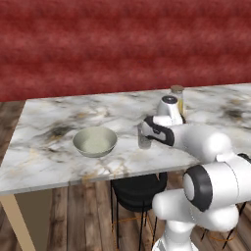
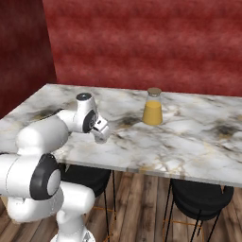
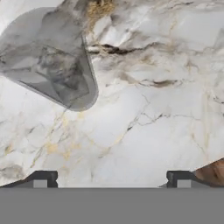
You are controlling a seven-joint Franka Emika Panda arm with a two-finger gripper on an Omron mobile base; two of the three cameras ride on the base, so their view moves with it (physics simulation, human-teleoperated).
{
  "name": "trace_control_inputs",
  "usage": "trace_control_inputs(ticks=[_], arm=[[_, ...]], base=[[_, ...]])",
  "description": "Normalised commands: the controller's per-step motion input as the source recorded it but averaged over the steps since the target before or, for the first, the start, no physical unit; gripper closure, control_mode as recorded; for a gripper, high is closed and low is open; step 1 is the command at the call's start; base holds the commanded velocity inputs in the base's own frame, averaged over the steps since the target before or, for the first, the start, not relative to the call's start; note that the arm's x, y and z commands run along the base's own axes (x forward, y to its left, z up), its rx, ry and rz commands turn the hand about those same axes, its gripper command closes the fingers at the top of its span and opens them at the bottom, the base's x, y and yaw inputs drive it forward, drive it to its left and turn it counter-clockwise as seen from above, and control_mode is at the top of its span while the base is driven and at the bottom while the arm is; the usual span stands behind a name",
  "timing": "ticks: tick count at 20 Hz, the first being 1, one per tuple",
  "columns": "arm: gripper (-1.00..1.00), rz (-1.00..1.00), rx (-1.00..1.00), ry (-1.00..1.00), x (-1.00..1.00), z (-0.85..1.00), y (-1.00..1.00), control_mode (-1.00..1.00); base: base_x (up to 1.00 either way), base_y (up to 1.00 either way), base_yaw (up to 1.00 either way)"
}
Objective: There are two ice cubes in the ice bowl. Place both ice cubes in the glass cup.
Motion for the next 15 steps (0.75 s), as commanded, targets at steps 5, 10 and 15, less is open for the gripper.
trace_control_inputs(ticks=[5, 10, 15], arm=[[-1.00, 0.04, -0.30, -0.41, -1.00, 0.05, -1.00, -1.00], [-1.00, 0.03, -0.16, -0.49, -1.00, 0.05, -1.00, -1.00], [-1.00, -0.05, 0.00, -0.45, -1.00, 0.00, -1.00, -1.00]], base=[[0.00, 0.00, 0.00], [0.00, 0.00, 0.00], [0.00, 0.00, 0.00]])
